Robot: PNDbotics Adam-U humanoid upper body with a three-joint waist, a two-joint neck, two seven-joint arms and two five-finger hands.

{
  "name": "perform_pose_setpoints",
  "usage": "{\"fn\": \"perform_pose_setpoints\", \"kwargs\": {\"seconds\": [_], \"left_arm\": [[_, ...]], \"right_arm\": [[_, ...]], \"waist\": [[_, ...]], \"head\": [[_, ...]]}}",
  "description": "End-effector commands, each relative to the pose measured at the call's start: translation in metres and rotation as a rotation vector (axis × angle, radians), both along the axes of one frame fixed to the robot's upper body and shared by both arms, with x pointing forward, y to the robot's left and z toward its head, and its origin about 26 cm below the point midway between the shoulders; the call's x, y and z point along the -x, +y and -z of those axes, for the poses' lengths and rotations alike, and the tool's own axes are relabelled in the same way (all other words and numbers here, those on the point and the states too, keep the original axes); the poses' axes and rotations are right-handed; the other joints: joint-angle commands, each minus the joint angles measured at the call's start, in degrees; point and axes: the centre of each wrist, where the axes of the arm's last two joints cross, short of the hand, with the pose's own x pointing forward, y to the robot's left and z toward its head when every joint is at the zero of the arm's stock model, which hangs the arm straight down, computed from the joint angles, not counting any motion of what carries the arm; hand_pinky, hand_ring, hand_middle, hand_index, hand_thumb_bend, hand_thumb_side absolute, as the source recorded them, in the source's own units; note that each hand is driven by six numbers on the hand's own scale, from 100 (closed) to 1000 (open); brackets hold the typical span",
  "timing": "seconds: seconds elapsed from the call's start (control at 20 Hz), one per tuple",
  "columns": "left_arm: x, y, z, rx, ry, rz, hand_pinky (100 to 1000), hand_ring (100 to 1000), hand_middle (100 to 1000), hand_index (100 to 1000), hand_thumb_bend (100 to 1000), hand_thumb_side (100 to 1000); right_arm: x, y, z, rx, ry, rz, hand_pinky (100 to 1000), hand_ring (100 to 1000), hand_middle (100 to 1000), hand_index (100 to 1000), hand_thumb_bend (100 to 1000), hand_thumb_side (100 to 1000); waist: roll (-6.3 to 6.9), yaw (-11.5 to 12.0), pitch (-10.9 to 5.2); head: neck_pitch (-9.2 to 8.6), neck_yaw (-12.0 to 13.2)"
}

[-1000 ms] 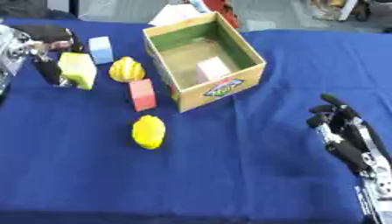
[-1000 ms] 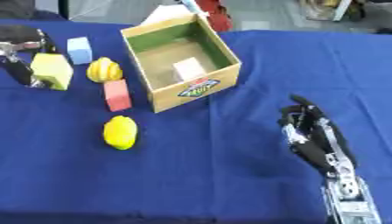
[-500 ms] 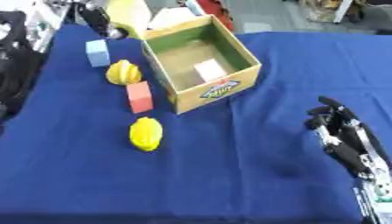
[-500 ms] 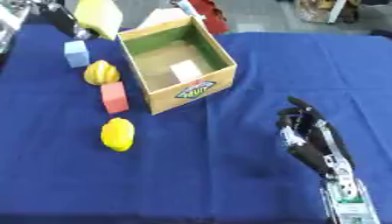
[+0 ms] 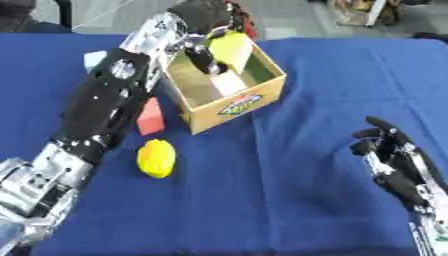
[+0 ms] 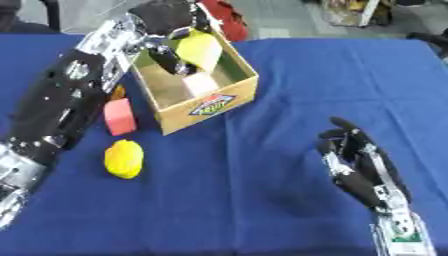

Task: Pick up objects on the table and place them in the box.

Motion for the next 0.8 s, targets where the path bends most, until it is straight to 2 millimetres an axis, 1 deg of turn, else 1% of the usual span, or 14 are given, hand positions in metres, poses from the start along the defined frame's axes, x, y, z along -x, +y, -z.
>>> {"fn": "perform_pose_setpoints", "kwargs": {"seconds": [0.05, 0.1, 0.15, 0.3, 0.4, 0.45, 0.5, 0.6, 0.65, 0.7, 0.8], "left_arm": [[-0.002, -0.008, -0.005, -0.003, -0.065, 0.004, 797, 694, 662, 802, 483, 170], [-0.003, -0.007, -0.001, -0.013, -0.063, -0.004, 805, 718, 701, 833, 521, 173], [-0.003, -0.007, 0.001, -0.022, -0.063, -0.012, 813, 737, 736, 860, 559, 242], [-0.005, -0.003, 0.002, -0.044, -0.074, -0.045, 843, 787, 828, 924, 638, 366], [-0.005, 0.001, -0.001, -0.042, -0.094, -0.059, 846, 790, 837, 934, 646, 384], [-0.005, 0.004, -0.003, -0.038, -0.105, -0.063, 845, 789, 834, 931, 637, 363], [-0.004, 0.007, -0.008, -0.030, -0.119, -0.064, 839, 776, 810, 919, 593, 273], [-0.001, 0.016, -0.021, -0.009, -0.138, -0.045, 834, 763, 770, 890, 523, 178], [0.001, 0.021, -0.028, 0.005, -0.135, -0.026, 831, 754, 754, 882, 504, 152], [0.004, 0.028, -0.037, 0.012, -0.129, 0.001, 826, 744, 737, 870, 475, 149], [0.012, 0.046, -0.056, 0.014, -0.103, 0.046, 824, 741, 736, 872, 457, 155]], "right_arm": [[-0.003, 0.002, -0.008, -0.002, -0.026, -0.017, 657, 626, 662, 902, 100, 355], [-0.003, 0.002, -0.008, -0.002, -0.026, -0.017, 657, 626, 662, 902, 100, 355], [-0.003, 0.002, -0.008, -0.002, -0.025, -0.017, 657, 626, 662, 902, 100, 355], [-0.003, 0.002, -0.008, -0.003, -0.026, -0.015, 657, 626, 662, 902, 100, 355], [-0.003, 0.001, -0.008, -0.003, -0.027, -0.013, 657, 626, 662, 902, 100, 354], [-0.003, 0.001, -0.008, -0.003, -0.027, -0.012, 657, 626, 662, 902, 100, 354], [-0.003, 0.000, -0.008, -0.003, -0.026, -0.010, 657, 626, 662, 902, 100, 355], [-0.003, -0.001, -0.008, -0.002, -0.026, -0.004, 657, 626, 662, 902, 100, 354], [-0.003, -0.002, -0.008, -0.001, -0.026, -0.001, 657, 626, 662, 902, 100, 354], [-0.003, -0.003, -0.008, 0.000, -0.025, 0.004, 657, 626, 662, 902, 100, 354], [-0.003, -0.006, -0.008, 0.003, -0.025, 0.014, 657, 626, 662, 902, 100, 354]], "waist": [[-0.37, -0.22, 0.02], [-0.38, -0.29, 0.05], [-0.37, -0.33, 0.07], [-0.36, -0.30, 0.09], [-0.35, -0.17, 0.10], [-0.35, -0.10, 0.11], [-0.34, 0.01, 0.12], [-0.31, 0.32, 0.14], [-0.28, 0.49, 0.14], [-0.22, 0.77, 0.11], [-0.06, 1.38, 0.07]], "head": [[-0.78, 0.36], [-0.81, 0.37], [-0.85, 0.38], [-0.98, 0.33], [-1.03, 0.21], [-1.05, 0.15], [-1.06, 0.04], [-1.04, -0.20], [-1.02, -0.34], [-0.98, -0.57], [-0.96, -1.05]]}}
